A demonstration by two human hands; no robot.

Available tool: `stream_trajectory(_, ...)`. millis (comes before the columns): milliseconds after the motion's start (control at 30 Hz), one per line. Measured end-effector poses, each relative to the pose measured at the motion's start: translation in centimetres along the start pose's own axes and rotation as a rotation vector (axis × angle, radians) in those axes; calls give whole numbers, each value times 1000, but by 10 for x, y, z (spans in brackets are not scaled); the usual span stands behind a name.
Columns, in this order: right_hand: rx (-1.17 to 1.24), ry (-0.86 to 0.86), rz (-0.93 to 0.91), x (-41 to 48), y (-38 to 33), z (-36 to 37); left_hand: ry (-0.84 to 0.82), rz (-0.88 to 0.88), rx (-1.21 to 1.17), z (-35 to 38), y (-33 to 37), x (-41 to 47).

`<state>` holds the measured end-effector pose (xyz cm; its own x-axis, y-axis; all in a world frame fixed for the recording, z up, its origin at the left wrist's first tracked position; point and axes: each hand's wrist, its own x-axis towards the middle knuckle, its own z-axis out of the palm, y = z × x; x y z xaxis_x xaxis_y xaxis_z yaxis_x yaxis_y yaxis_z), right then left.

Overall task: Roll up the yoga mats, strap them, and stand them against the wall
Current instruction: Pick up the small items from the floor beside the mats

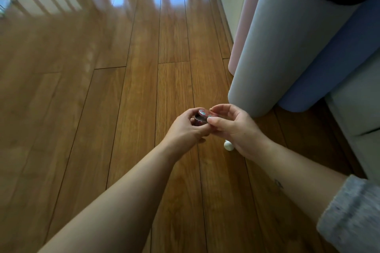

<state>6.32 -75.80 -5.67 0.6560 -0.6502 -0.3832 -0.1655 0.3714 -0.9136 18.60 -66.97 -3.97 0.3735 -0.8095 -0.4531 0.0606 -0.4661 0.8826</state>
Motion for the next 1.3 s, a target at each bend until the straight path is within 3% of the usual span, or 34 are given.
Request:
stream_trajectory(100,-72,-66,-2,-1,-10,-4,-131,-85,-42,-9,10,-1)
stream_trajectory(233,-280,-123,-87,-4,-25,-9,-321,-221,-487,-21,20,-8)
stream_trajectory(367,-543,-184,-240,-5,-35,-9,-206,-295,-666,-15,18,-12)
stream_trajectory(433,-480,-159,-220,-3,-34,-9,-126,-301,-690,-9,19,-10)
stream_trajectory(567,-41,29,86,-1,-32,-11,-40,-210,-650,-2,28,-7)
stream_trajectory(733,191,-27,177,-5,-34,-14,-35,-140,-582,2,33,-9)
stream_trajectory(967,105,-10,28,-6,-45,-10,-20,-29,-564,0,35,-10)
stream_trajectory(1100,97,7,50,-5,-42,-8,-49,-12,-521,-3,34,-11)
stream_trajectory(1300,149,9,184,-5,-36,-7,-118,197,101,1,34,-10)
